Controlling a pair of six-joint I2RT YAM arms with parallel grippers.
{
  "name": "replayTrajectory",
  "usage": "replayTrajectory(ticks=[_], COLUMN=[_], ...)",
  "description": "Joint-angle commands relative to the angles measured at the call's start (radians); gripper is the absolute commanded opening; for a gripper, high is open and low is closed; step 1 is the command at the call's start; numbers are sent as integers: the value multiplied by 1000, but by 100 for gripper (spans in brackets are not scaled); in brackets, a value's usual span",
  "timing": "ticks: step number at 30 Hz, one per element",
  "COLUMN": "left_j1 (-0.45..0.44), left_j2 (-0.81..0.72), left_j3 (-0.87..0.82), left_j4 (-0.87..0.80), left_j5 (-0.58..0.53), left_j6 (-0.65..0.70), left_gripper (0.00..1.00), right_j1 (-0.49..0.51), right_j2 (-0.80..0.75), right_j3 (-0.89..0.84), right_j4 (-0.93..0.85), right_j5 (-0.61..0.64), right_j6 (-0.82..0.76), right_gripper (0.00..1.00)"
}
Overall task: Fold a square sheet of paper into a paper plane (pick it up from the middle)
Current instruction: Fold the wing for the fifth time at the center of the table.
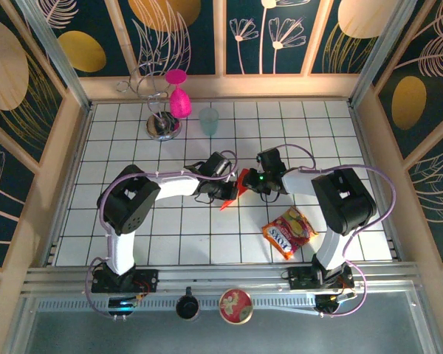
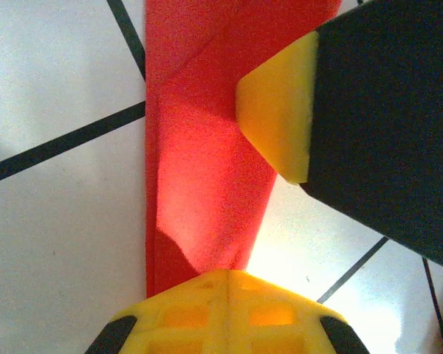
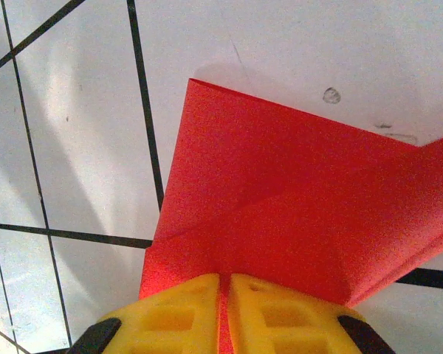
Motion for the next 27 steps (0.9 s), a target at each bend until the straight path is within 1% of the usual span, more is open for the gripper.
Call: replayTrajectory(ticks=[1, 4, 15, 20, 27], left_j1=[-5, -6, -5, -4, -4], left_j2=[-36, -12, 73, 86, 56], left_j3=[23, 42, 50, 31, -40], left_j4=[10, 39, 23, -5, -24], left_j5=[16, 31, 94, 78, 74], left_j6=[-24, -36, -34, -14, 6], left_gripper=[0, 0, 0, 0, 0], right_j1=[-9, -12, -17, -17, -21], right_j2=[99, 100, 106, 112, 122], right_j3=[-42, -44, -50, -50, -41], right_j4=[-126, -123, -117, -121, -136], right_j5=[94, 91, 85, 86, 93], right_j6=[-9, -11, -16, -19, -26], right_gripper=[15, 15, 14, 14, 14])
